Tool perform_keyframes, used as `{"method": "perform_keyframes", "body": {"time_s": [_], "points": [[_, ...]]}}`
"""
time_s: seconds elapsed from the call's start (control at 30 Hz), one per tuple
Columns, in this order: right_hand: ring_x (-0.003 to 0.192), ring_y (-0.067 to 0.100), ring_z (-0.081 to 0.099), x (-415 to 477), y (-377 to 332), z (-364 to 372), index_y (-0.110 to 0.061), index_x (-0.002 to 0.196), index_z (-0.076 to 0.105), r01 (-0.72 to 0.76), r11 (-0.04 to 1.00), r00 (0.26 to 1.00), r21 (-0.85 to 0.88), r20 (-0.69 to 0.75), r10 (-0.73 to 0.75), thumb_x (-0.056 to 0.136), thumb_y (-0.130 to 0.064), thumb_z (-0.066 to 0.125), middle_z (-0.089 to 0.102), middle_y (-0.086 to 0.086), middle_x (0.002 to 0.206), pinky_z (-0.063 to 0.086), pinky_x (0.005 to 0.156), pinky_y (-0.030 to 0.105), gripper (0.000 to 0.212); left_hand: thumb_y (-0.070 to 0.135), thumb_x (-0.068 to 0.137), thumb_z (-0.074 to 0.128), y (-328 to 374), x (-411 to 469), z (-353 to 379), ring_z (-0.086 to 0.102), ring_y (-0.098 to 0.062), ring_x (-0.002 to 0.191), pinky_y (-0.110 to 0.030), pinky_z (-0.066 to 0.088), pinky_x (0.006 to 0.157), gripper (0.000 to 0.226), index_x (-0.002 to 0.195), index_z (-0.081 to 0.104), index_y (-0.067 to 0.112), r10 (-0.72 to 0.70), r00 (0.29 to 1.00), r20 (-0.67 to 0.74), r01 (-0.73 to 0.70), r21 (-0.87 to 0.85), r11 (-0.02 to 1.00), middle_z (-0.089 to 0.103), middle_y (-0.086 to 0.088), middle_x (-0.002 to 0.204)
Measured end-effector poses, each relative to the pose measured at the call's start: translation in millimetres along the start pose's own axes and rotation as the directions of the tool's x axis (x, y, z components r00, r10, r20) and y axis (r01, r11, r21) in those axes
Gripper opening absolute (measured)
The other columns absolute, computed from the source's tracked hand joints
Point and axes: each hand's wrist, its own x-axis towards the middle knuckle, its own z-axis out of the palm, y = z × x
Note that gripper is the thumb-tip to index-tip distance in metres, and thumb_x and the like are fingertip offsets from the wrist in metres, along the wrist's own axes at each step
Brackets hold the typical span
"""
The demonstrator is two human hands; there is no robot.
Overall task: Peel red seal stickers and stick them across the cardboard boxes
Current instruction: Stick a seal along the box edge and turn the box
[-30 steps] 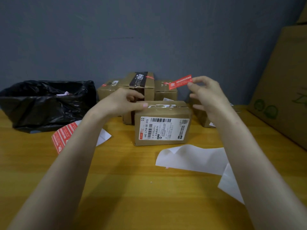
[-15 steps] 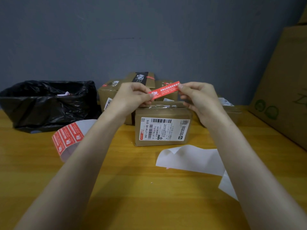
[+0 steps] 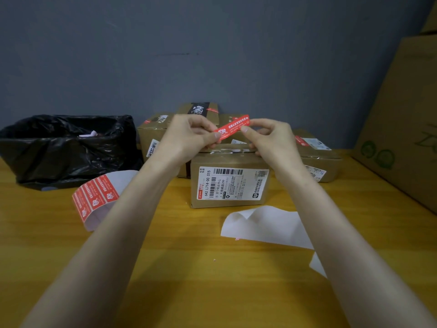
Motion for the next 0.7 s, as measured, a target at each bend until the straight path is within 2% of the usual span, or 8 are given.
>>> {"method": "perform_keyframes", "body": {"time_s": [0.1, 0.17, 0.23, 0.33, 0.4, 0.43, 0.6, 0.7], "points": [[0.093, 0.012, 0.062, -0.5, -0.5, 6.7, -0.014, 0.125, 0.056, 0.019, 0.998, 1.000, -0.066, -0.006, -0.019, 0.086, -0.036, 0.065, 0.067, -0.003, 0.101, 0.051, 0.087, 0.031, 0.046, 0.009, 0.083, 0.067, -1.0, 0.7, 1.1, 0.067, -0.011, 0.072, -0.023, 0.055, 0.074, 0.006, 0.080, 0.065, 0.014, -0.005, 1.000, -0.008, 0.005, 0.022, 1.000, 0.070, -0.003, 0.077], [0.107, 0.017, 0.059, 1.4, 1.6, 8.9, -0.010, 0.140, 0.038, -0.010, 0.995, 1.000, -0.098, -0.015, 0.009, 0.084, -0.039, 0.066, 0.066, 0.002, 0.110, 0.046, 0.094, 0.031, 0.069, 0.010, 0.084, 0.067, -1.6, 1.3, 0.2, 0.066, -0.010, 0.070, -0.020, 0.054, 0.070, 0.007, 0.079, 0.064, 0.014, -0.002, 1.000, -0.020, 0.003, 0.033, 0.999, 0.070, -0.003, 0.076], [0.111, 0.021, 0.059, 3.9, 2.6, 5.6, -0.008, 0.144, 0.028, -0.050, 0.997, 0.998, -0.063, -0.036, 0.048, 0.082, -0.040, 0.068, 0.067, 0.001, 0.105, 0.047, 0.098, 0.039, 0.080, 0.010, 0.084, 0.066, -1.4, 2.1, -3.6, 0.065, -0.006, 0.066, -0.016, 0.053, 0.065, 0.007, 0.079, 0.064, 0.015, 0.010, 0.999, -0.037, -0.008, 0.042, 0.999, 0.069, -0.001, 0.074], [0.096, 0.014, 0.065, 3.4, 0.6, 0.3, -0.013, 0.120, 0.057, -0.072, 0.992, 0.997, 0.101, 0.026, 0.070, 0.081, -0.031, 0.071, 0.068, -0.003, 0.090, 0.055, 0.086, 0.037, 0.045, 0.010, 0.084, 0.067, -0.3, 2.2, -8.2, 0.064, -0.007, 0.067, -0.018, 0.053, 0.067, 0.010, 0.077, 0.063, 0.016, 0.023, 0.999, -0.033, -0.021, 0.068, 0.997, 0.068, 0.000, 0.071], [0.093, 0.015, 0.066, 1.3, -2.3, -0.8, -0.018, 0.093, 0.064, -0.066, 0.977, 0.997, 0.201, 0.054, 0.057, 0.081, -0.021, 0.072, 0.068, 0.003, 0.096, 0.059, 0.076, 0.032, 0.014, 0.012, 0.084, 0.067, 0.2, 1.5, -7.5, 0.064, -0.006, 0.069, -0.021, 0.052, 0.071, 0.011, 0.076, 0.062, 0.018, 0.030, 0.999, -0.017, -0.028, 0.105, 0.994, 0.067, 0.002, 0.070], [0.091, 0.015, 0.066, 0.4, -3.8, -1.5, -0.020, 0.083, 0.064, -0.048, 0.973, 0.998, 0.225, 0.037, 0.040, 0.081, -0.016, 0.072, 0.067, 0.003, 0.094, 0.059, 0.073, 0.030, 0.009, 0.013, 0.085, 0.066, 0.4, 0.9, -6.8, 0.063, -0.005, 0.069, -0.022, 0.051, 0.071, 0.012, 0.076, 0.061, 0.019, 0.033, 0.999, -0.013, -0.031, 0.119, 0.992, 0.067, 0.002, 0.070], [0.071, 0.004, 0.062, 0.4, -5.7, -8.4, -0.022, 0.069, 0.068, 0.000, 0.981, 1.000, 0.196, -0.014, 0.003, 0.078, -0.016, 0.074, 0.068, -0.007, 0.075, 0.055, 0.072, 0.023, 0.012, 0.016, 0.086, 0.065, -2.4, 3.2, -3.3, 0.061, -0.011, 0.082, -0.029, 0.050, 0.077, 0.012, 0.076, 0.063, 0.022, 0.077, 0.992, -0.101, -0.064, 0.125, 0.990, 0.065, 0.005, 0.078], [0.074, 0.004, 0.062, 1.1, -4.6, -12.3, -0.025, 0.069, 0.070, 0.000, 0.980, 1.000, 0.197, -0.024, 0.005, 0.077, -0.020, 0.075, 0.069, -0.009, 0.077, 0.054, 0.078, 0.027, 0.011, 0.018, 0.086, 0.066, -2.4, 3.2, -2.0, 0.059, -0.014, 0.090, -0.035, 0.051, 0.084, 0.009, 0.078, 0.067, 0.022, 0.112, 0.981, -0.156, -0.094, 0.121, 0.988, 0.062, 0.011, 0.082]]}}
